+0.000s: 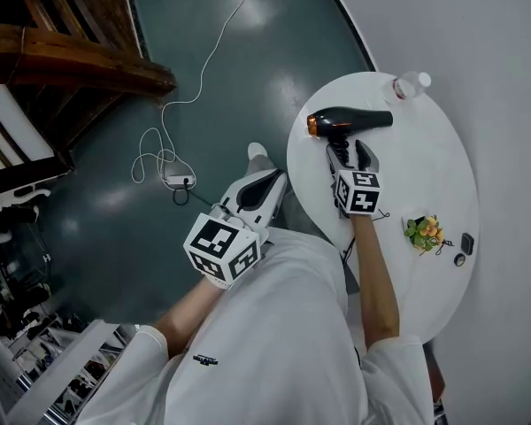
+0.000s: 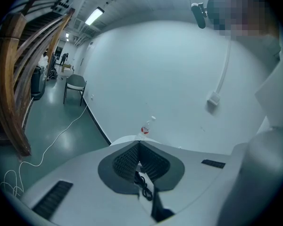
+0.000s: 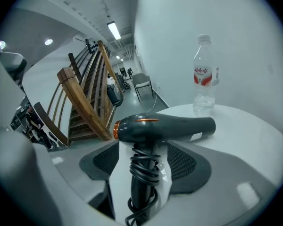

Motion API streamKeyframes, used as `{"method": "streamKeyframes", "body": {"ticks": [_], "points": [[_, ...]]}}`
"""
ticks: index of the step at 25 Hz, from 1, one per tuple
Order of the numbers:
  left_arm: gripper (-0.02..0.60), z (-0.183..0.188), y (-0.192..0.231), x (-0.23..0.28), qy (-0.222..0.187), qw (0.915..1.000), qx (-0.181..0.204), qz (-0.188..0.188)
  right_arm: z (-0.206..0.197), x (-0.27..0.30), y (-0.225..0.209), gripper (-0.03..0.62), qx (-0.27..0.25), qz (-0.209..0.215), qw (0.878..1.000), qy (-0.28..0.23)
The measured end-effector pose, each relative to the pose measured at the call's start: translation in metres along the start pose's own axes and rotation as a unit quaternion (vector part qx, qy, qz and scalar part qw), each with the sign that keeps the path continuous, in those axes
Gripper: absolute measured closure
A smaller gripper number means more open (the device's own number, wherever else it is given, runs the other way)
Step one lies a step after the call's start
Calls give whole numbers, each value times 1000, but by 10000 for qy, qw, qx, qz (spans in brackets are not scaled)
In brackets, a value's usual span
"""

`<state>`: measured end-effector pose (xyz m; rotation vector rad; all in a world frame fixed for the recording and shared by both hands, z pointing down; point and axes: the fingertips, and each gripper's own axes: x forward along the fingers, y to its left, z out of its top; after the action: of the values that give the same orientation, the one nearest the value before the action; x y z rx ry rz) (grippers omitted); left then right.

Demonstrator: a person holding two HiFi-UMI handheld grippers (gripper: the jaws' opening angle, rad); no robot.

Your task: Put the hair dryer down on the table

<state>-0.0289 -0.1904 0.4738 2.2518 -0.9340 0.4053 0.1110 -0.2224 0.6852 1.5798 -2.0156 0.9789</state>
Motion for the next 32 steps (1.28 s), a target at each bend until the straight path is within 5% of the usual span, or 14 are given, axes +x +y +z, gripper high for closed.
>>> {"method": "streamKeyframes", "body": {"ticks": [23, 32], "points": [[574, 17, -26, -8, -408, 9986, 186, -293, 65, -154, 22, 283, -621, 306, 9914, -1106], [574, 27, -29, -9, -517, 9976, 336, -310, 97, -216, 17, 417, -825, -93, 9808, -1763]]}}
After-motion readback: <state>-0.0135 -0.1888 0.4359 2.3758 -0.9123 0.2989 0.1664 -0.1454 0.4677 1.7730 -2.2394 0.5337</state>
